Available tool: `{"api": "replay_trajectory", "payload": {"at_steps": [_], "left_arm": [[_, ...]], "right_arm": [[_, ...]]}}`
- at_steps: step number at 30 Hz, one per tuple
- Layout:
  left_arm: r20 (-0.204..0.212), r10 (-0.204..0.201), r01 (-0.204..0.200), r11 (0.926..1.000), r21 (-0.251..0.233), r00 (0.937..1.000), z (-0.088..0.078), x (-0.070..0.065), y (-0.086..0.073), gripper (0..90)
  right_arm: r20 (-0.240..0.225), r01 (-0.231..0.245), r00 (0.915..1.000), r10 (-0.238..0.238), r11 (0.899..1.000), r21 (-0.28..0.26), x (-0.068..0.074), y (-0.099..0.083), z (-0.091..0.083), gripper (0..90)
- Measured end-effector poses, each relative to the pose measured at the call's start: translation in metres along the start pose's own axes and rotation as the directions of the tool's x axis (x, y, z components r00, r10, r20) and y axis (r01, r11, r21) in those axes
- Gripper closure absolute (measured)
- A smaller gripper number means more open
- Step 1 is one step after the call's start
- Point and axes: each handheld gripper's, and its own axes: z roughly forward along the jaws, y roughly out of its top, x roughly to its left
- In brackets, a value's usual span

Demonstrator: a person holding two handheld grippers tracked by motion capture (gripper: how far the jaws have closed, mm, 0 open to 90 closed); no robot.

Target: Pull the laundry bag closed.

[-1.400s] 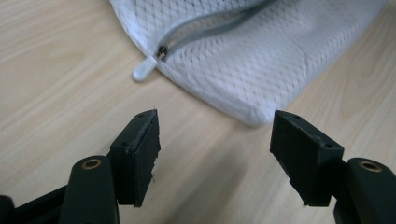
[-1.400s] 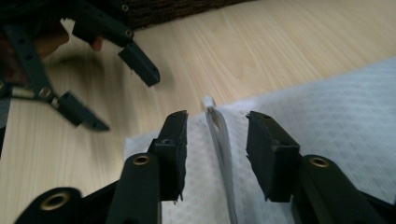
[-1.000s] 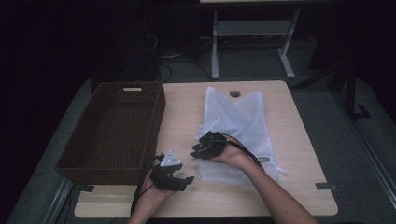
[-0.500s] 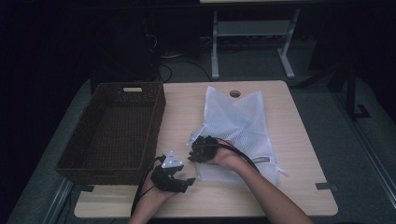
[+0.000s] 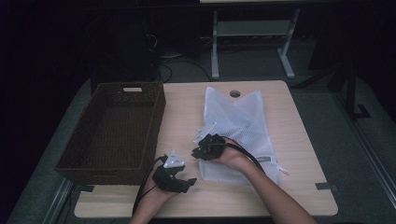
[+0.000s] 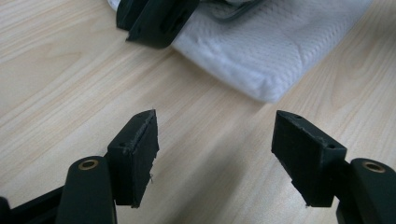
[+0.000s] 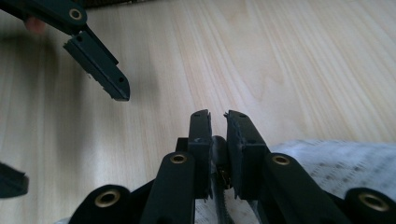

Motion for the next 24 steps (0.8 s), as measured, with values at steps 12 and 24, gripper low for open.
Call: {"api": "replay_trajectory", "payload": {"at_steps": [12, 24], "left_arm": [[0.003, -0.003, 0.003, 1.0, 0.002, 1.0, 0.001, 0.001, 0.0, 31.5], [0.007, -0.003, 0.003, 1.0, -0.003, 1.0, 0.0, 0.0, 0.0, 31.5]], "right_arm": [[-0.023, -0.032, 0.9992, 0.032, 0.999, -0.03, -0.006, -0.003, -0.004, 76.7], [-0.04, 0.038, 0.9986, -0.035, 0.997, 0.061, 0.004, 0.002, 0.025, 79.5]]}}
